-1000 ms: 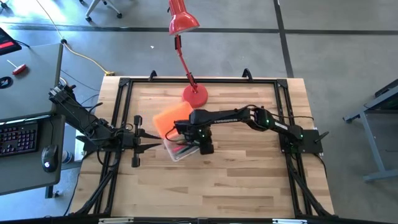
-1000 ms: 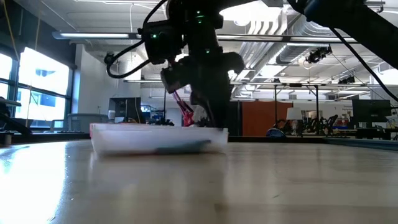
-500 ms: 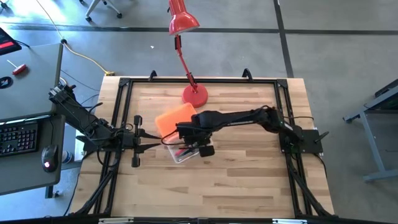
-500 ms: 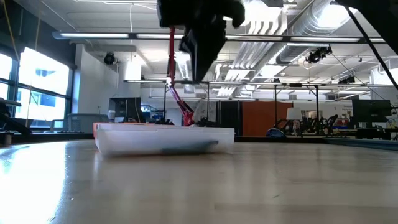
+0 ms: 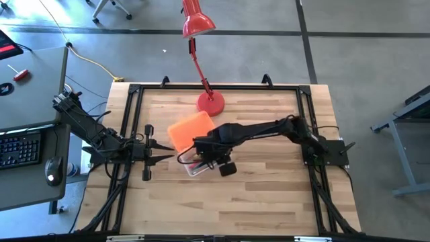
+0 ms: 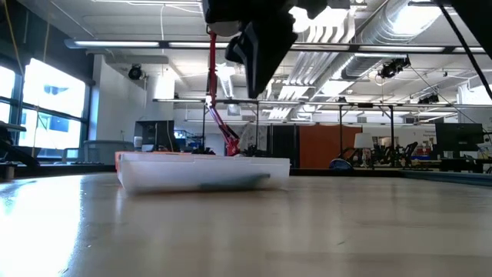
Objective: Pick & place school supplies into a supply box
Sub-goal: Close the orange supply box
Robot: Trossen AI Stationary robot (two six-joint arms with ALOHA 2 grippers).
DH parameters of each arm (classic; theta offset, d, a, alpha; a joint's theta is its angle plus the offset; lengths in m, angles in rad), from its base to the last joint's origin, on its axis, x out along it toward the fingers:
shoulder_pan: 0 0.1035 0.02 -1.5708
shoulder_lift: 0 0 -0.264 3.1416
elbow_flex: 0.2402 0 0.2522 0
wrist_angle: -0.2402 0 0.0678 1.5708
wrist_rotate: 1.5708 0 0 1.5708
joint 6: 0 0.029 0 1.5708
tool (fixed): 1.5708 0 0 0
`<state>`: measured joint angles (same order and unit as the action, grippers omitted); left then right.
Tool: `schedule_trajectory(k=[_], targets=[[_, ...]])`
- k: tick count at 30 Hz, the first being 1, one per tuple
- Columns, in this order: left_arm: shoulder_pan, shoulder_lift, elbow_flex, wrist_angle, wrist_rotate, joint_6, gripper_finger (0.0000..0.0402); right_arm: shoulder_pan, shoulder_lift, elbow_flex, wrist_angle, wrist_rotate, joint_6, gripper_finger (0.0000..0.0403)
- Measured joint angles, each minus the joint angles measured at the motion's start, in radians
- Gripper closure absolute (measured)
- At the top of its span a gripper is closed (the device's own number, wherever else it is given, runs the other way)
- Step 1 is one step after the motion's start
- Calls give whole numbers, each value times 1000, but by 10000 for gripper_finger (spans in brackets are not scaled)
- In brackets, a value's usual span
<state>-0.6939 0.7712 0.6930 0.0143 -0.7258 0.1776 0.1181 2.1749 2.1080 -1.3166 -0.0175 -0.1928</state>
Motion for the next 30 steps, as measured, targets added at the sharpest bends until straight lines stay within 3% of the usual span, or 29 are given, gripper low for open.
schedule_trajectory(k=[6, 10, 13, 17, 22, 25, 30], targets=[[0, 0, -1, -20, 0, 0, 284, 3, -163, -225, 36, 114, 69, 330], [0, 0, -1, -7, 0, 0, 284, -3, -373, -449, 229, 195, 108, 330], [0, -1, -1, 27, 1, 11, 284, -12, -533, -668, 492, 201, 108, 330], [0, 1, -1, 86, -56, 54, 284, -26, -701, -998, 1027, 198, 138, 330], [0, 0, -1, 123, -154, 43, 284, -26, -739, -1344, 1628, 205, 156, 330], [0, 0, -1, 120, -260, -60, 285, -13, -718, -1472, 1869, 184, 232, 330], [38, 0, 0, -75, -611, -274, 334, 34, -700, -1585, 1980, 170, 168, 335]])
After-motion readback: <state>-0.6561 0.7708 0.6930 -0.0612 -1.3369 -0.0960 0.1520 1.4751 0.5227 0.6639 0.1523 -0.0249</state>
